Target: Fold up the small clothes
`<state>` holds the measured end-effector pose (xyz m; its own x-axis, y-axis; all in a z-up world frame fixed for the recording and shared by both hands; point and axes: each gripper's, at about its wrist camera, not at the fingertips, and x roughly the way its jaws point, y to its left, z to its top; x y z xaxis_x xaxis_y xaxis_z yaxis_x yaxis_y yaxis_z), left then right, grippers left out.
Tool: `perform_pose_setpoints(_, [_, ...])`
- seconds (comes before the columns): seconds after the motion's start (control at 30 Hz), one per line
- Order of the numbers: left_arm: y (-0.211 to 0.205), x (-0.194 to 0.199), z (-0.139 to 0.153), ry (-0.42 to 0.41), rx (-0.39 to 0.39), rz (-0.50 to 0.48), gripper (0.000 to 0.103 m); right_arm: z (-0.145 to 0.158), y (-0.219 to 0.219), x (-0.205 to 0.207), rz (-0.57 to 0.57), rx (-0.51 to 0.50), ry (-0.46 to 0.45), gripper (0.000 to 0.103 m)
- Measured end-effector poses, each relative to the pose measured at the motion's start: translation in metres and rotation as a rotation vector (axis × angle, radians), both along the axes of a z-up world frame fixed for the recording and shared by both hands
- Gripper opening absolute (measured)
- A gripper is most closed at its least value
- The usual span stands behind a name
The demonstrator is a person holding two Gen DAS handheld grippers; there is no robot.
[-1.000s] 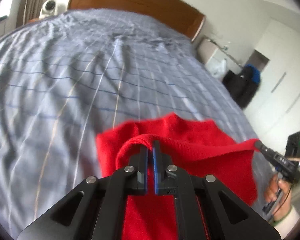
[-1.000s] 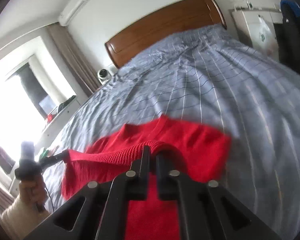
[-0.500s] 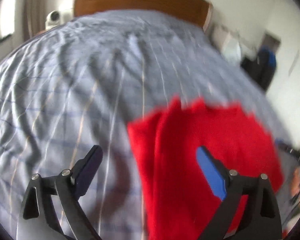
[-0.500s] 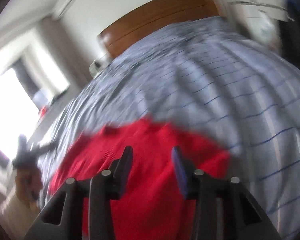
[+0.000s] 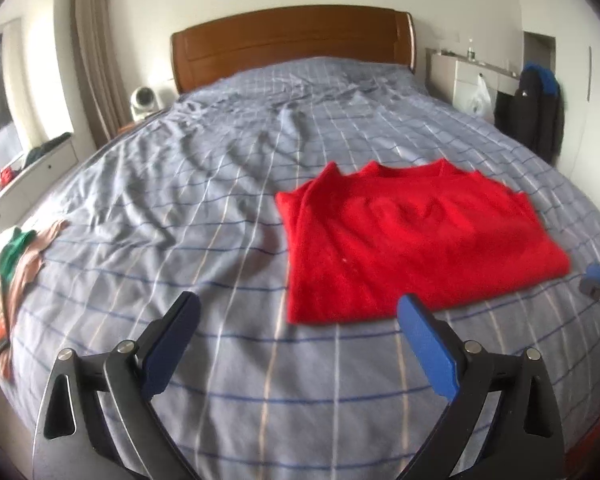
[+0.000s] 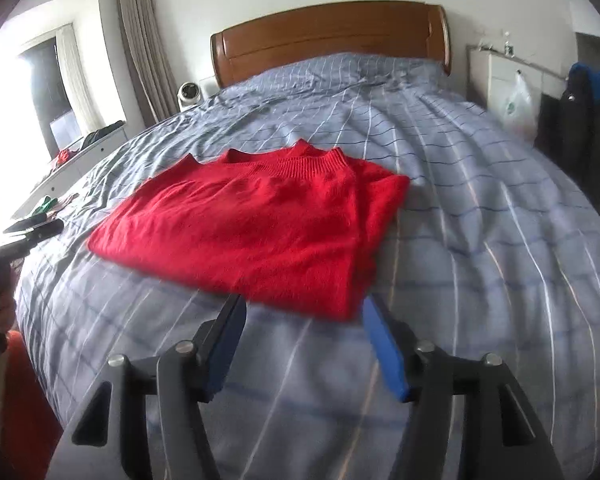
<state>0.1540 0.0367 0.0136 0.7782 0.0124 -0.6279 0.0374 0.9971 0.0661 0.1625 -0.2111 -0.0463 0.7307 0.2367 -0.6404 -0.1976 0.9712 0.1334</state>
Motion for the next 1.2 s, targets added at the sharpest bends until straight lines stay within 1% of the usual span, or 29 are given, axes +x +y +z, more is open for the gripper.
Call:
perform_pose_setpoints(0.1, [-0.003,-0.005,0.001,-0.018,0.006,0.010,0.099,-0.009,-0.003,-0.007,-0.024,0.011,-0.005,0.061])
perform_pose_setpoints(0.17, [-0.003,-0.006,0.000,-0.020,0.008,0.016,0.099,-0.015,-0.002,-0.008,-0.048,-0.008,-0.024,0.061])
perform_pose_setpoints(0.3, [0.002,-0.005,-0.005,-0.012,-0.014,0.023,0.099,-0.031,-0.004,-0.008,-0.073,0.015,-0.005,0.061])
perform_pose_setpoints(0.4, [0.010,0.001,-0.016,-0.009,-0.022,0.040,0.099,-0.041,-0.008,-0.005,-0.084,0.033,-0.003,0.062])
perform_pose_setpoints(0.5, [0.029,0.014,-0.035,0.008,-0.015,0.093,0.099,-0.046,-0.013,-0.006,-0.080,0.069,-0.018,0.063])
perform_pose_setpoints(0.57, [0.045,0.019,-0.040,0.018,-0.020,0.127,0.099,-0.049,-0.016,-0.007,-0.073,0.090,-0.025,0.064])
perform_pose_setpoints(0.7, [0.080,0.036,-0.035,0.030,-0.065,0.155,0.099,-0.050,-0.015,-0.006,-0.054,0.105,-0.031,0.069])
perform_pose_setpoints(0.8, [0.099,0.066,-0.031,0.029,-0.042,0.171,0.100,-0.051,-0.013,-0.006,-0.048,0.104,-0.038,0.071])
perform_pose_setpoints(0.83, [0.103,0.076,-0.032,0.031,-0.050,0.167,0.100,-0.052,-0.013,-0.007,-0.048,0.105,-0.039,0.071])
perform_pose_setpoints(0.9, [0.113,0.100,-0.040,0.064,-0.078,0.149,0.103,-0.052,-0.013,-0.007,-0.046,0.109,-0.041,0.071])
perform_pose_setpoints(0.97, [0.122,0.126,-0.059,0.135,-0.077,0.145,0.103,-0.052,-0.013,-0.008,-0.045,0.112,-0.042,0.071])
perform_pose_setpoints(1.0, [0.126,0.138,-0.075,0.187,-0.068,0.147,0.103,-0.053,-0.014,-0.008,-0.045,0.113,-0.042,0.071])
perform_pose_setpoints(1.03, [0.128,0.148,-0.095,0.256,-0.062,0.153,0.103,-0.053,-0.014,-0.008,-0.045,0.113,-0.042,0.071])
perform_pose_setpoints(1.07, [0.129,0.148,-0.104,0.252,-0.081,0.150,0.103,-0.053,-0.014,-0.008,-0.045,0.113,-0.042,0.071])
perform_pose_setpoints(1.1, [0.129,0.143,-0.102,0.216,-0.083,0.151,0.103,-0.053,-0.014,-0.008,-0.044,0.114,-0.043,0.071])
perform_pose_setpoints(1.13, [0.126,0.138,-0.098,0.201,-0.063,0.160,0.103,-0.053,-0.013,-0.008,-0.044,0.112,-0.043,0.071])
perform_pose_setpoints(1.2, [0.120,0.136,-0.099,0.196,-0.030,0.161,0.103,-0.053,-0.013,-0.008,-0.047,0.105,-0.047,0.071])
